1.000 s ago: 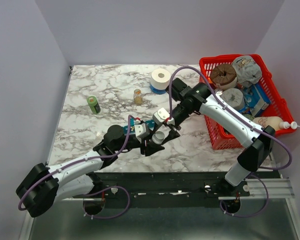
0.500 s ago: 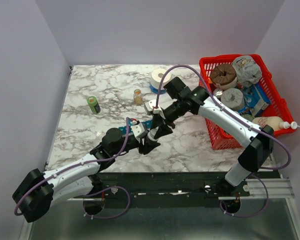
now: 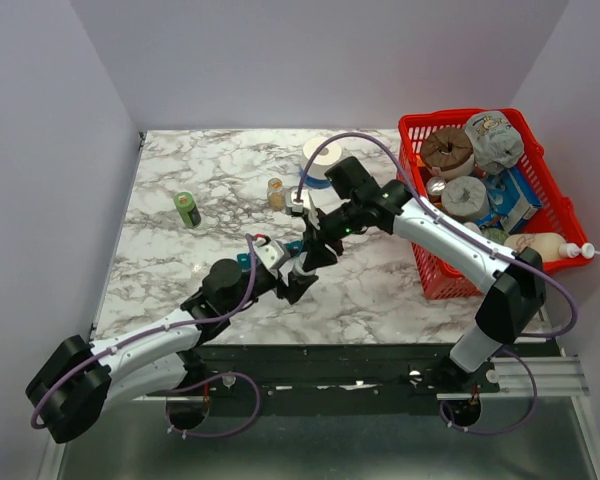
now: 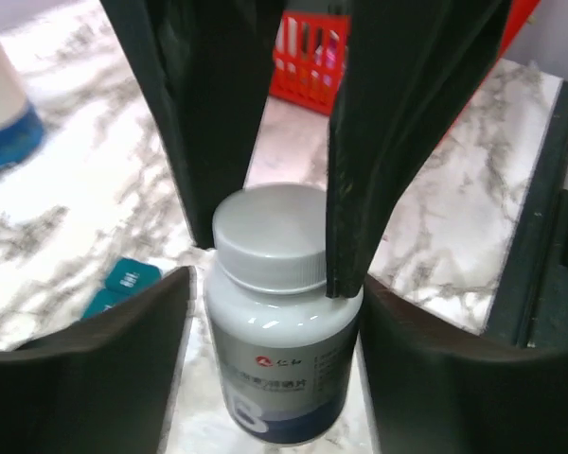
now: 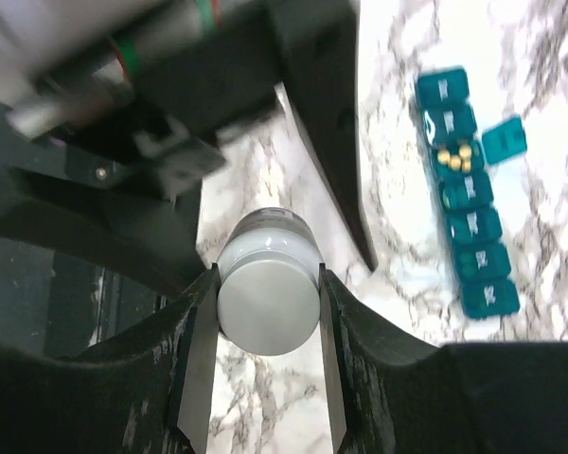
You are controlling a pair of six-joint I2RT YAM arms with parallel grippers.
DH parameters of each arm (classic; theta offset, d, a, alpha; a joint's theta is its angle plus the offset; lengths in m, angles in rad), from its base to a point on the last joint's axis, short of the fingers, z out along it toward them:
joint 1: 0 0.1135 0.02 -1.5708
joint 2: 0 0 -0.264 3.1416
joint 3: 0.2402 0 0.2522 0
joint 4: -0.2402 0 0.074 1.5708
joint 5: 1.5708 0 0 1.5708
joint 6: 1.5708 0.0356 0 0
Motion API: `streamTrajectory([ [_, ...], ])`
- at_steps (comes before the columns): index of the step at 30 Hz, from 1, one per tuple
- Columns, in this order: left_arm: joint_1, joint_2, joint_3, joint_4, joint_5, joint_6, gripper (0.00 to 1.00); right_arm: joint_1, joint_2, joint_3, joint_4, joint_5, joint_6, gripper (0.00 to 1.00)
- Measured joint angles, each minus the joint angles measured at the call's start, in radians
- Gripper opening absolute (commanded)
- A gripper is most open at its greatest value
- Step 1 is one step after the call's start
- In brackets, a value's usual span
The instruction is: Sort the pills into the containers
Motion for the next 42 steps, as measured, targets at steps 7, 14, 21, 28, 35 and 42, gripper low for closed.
streamTrajectory([
  [7,0.011,-0.142,0.000,-0.042,-0.082,-0.008,0.97,-0.083,0.028,-0.062,0.011,0.153,0.048,0.17],
  [14,0.028,-0.222,0.053,-0.218,-0.237,-0.035,0.99,-0.158,0.042,-0.214,0.174,0.457,0.086,0.21],
  [21,0.105,-0.125,0.137,-0.422,-0.388,-0.063,0.99,-0.193,0.076,-0.246,0.277,0.565,0.094,0.48],
  [28,0.187,-0.108,0.283,-0.611,-0.424,0.054,0.99,-0.205,0.072,-0.262,0.294,0.556,0.078,0.85],
  [35,0.403,-0.099,0.294,-0.708,-0.347,0.173,0.97,-0.205,0.008,-0.207,0.235,0.471,0.041,0.84],
  [42,0.436,-0.083,0.209,-0.733,-0.178,0.382,0.88,-0.201,0.077,0.047,0.165,0.195,0.084,0.35],
])
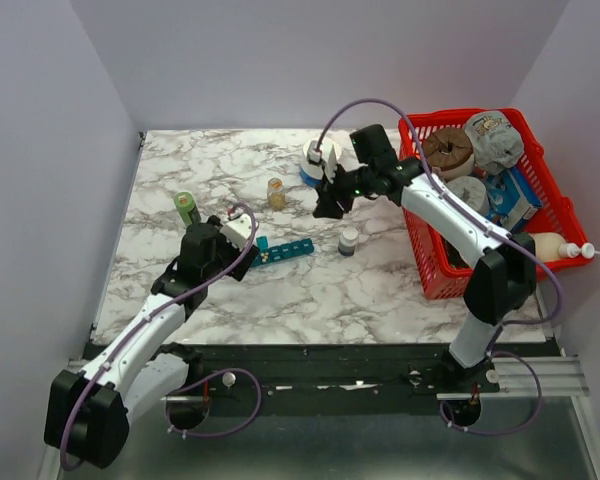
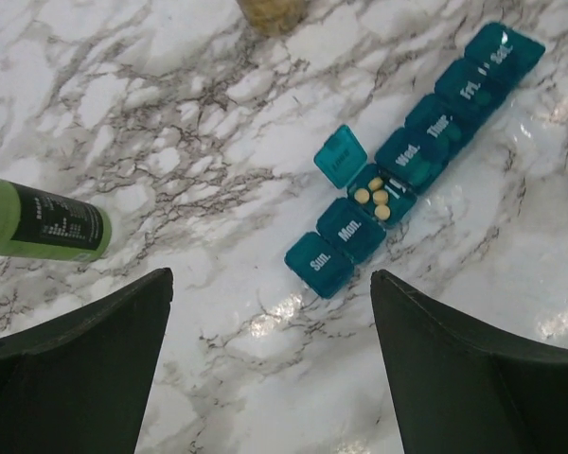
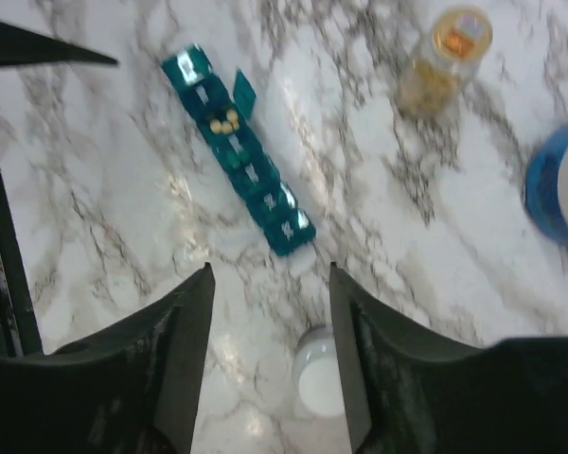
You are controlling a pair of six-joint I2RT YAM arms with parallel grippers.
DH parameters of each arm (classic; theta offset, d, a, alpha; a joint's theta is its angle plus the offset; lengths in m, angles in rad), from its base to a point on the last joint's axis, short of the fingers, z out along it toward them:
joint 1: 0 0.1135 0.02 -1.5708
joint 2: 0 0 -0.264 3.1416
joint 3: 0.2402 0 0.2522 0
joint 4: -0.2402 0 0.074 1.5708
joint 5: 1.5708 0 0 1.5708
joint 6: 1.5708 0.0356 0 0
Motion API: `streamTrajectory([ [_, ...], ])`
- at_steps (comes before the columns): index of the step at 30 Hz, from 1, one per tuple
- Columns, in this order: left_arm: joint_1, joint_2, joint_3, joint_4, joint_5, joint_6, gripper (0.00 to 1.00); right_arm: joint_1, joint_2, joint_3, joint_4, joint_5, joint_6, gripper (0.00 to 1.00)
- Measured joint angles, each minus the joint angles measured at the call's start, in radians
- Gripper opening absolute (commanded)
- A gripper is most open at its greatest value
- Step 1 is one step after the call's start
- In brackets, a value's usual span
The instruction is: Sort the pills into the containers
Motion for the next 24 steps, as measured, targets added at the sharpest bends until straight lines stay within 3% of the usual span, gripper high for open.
streamTrajectory([
  [4,0.019,0.082,0.005,-0.012,0.043,0.061,0.75,0.029,0.146,0.180,-0.009,-0.122,0.093,0.16],
  [5,0.030,0.112,0.010,-0.019,0.054,0.068,0.59,0.040,0.188,0.217,-0.005,-0.140,0.122,0.13],
  [8,0.072,0.155,0.018,-0.023,0.073,0.055,0.35,0.069,0.291,0.287,0.012,-0.160,0.216,0.11],
  [15,0.150,0.237,0.057,-0.009,0.155,-0.057,0.11,0.101,0.446,0.377,0.033,-0.159,0.373,0.10],
  [21,0.154,0.318,0.072,-0.008,0.265,-0.110,0.13,0.106,0.483,0.408,0.050,-0.152,0.423,0.10],
  [22,0.155,0.324,0.074,-0.007,0.282,-0.115,0.18,0.106,0.490,0.417,0.055,-0.151,0.430,0.10],
  [23,0.156,0.334,0.077,-0.007,0.300,-0.122,0.39,0.106,0.501,0.428,0.059,-0.148,0.435,0.11],
  [24,0.156,0.344,0.082,-0.006,0.314,-0.128,0.52,0.107,0.512,0.440,0.063,-0.146,0.442,0.12],
])
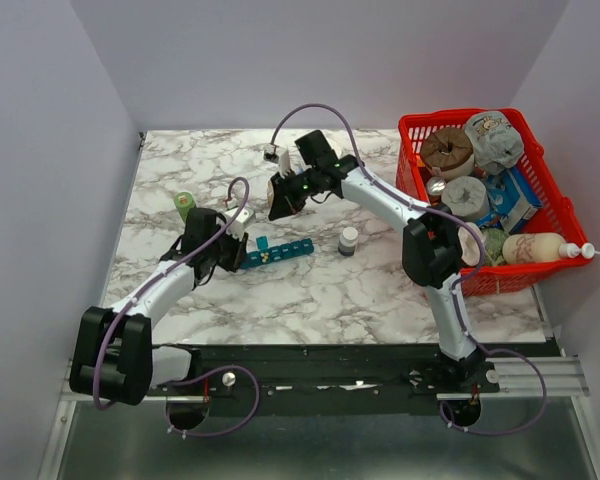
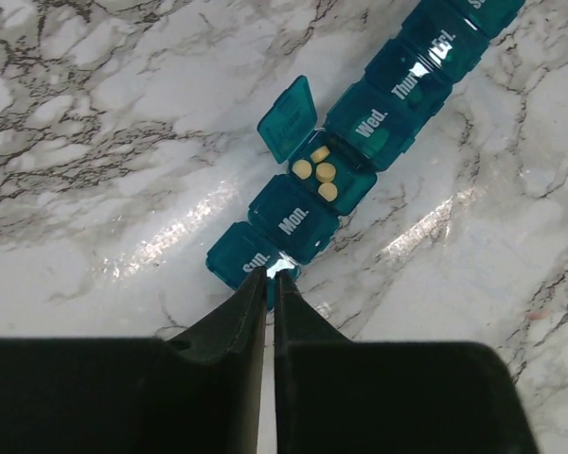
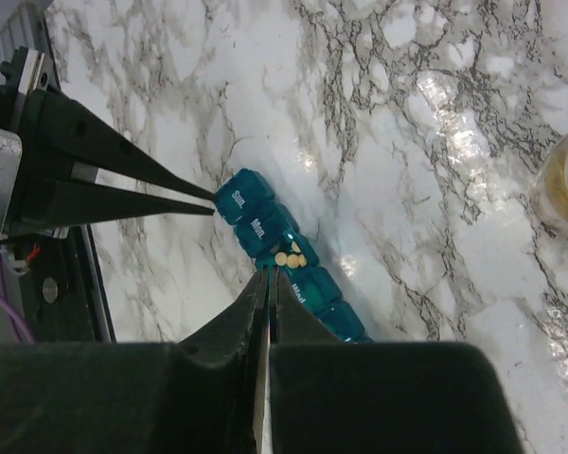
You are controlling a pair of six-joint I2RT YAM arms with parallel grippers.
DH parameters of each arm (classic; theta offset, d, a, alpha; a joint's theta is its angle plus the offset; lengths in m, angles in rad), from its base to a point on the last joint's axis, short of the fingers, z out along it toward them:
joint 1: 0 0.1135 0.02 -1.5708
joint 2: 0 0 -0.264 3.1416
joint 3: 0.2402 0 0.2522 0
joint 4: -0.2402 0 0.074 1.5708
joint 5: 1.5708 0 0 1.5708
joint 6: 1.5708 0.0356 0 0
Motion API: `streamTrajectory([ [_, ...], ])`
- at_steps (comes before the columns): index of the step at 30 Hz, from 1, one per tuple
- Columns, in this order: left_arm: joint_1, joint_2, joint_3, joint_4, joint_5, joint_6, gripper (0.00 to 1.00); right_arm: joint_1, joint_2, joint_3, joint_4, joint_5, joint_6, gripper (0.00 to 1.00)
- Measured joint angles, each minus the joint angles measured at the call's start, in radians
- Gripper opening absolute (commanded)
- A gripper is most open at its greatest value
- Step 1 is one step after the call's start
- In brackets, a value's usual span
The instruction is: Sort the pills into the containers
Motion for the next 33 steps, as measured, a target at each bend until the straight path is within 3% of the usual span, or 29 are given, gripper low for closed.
streamTrajectory([
  [2,0.000,0.023,0.013,-0.001,0.023,-0.005,0.69,0.002,0.017,0.011,0.005,0.002,0.008,0.16],
  [5,0.000,0.019,0.015,-0.002,0.027,0.019,0.75,0.005,0.032,0.014,0.006,0.002,0.013,0.20],
  [14,0.001,0.003,-0.007,0.014,0.026,0.222,0.75,0.005,0.035,0.014,0.006,0.001,-0.019,0.25],
  [21,0.001,0.141,0.087,-0.057,0.047,0.389,0.73,0.005,0.035,0.014,0.006,0.001,-0.021,0.25],
  [33,-0.026,0.178,0.132,-0.161,0.025,0.515,0.73,0.005,0.035,0.014,0.005,0.001,-0.021,0.26],
])
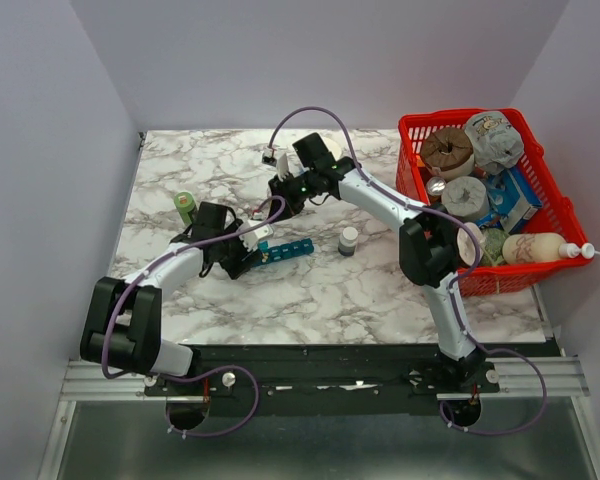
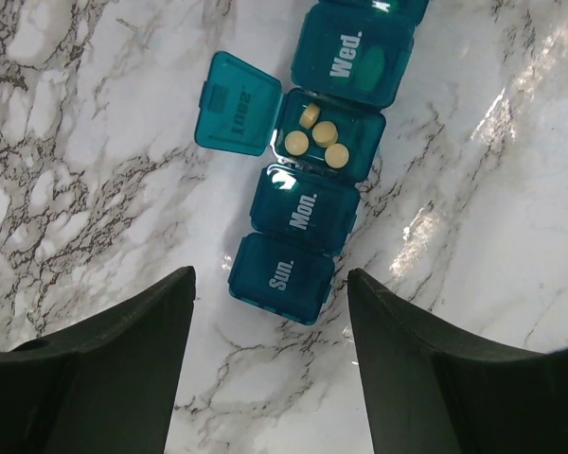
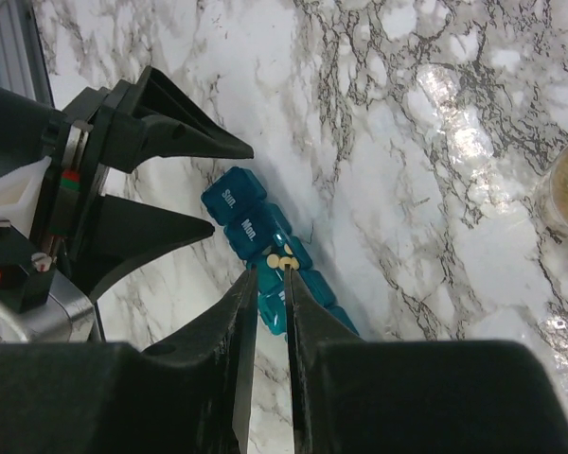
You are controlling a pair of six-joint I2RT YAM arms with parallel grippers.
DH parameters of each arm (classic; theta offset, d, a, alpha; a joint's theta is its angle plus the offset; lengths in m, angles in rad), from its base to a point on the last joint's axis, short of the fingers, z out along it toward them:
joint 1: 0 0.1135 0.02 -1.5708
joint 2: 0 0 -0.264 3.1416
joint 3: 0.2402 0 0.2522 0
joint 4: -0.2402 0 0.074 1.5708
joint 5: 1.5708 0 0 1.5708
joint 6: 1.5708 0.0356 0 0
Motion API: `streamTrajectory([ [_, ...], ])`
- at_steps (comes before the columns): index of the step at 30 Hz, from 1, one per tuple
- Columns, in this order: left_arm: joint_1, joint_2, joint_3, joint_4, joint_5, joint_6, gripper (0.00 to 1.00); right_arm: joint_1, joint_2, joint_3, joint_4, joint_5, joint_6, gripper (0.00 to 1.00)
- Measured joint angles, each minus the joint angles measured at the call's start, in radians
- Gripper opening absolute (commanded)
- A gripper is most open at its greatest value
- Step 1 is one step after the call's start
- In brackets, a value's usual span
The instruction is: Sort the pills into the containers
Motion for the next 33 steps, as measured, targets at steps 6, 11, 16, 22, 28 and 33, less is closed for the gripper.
streamTrajectory([
  [6,-0.026,0.039,-0.005,-0.008,-0.043,0.026,0.68,0.000,0.000,0.000,0.000,0.003,0.004,0.26],
  [11,-0.030,0.083,0.019,-0.006,-0.065,0.027,0.59,0.000,0.006,0.000,0.000,0.021,0.016,0.26],
  [16,-0.037,0.087,0.022,-0.005,-0.077,0.024,0.32,0.000,0.030,0.002,0.000,0.024,0.032,0.26],
  [22,-0.048,0.085,0.018,0.003,-0.093,0.027,0.25,0.000,0.087,0.047,0.003,0.034,0.082,0.26],
  [28,-0.053,0.080,0.013,0.010,-0.098,0.028,0.23,0.000,0.118,0.074,0.017,0.040,0.148,0.26],
  [33,-0.056,0.080,0.013,0.010,-0.100,0.028,0.22,0.002,0.129,0.085,0.025,0.040,0.175,0.26],
])
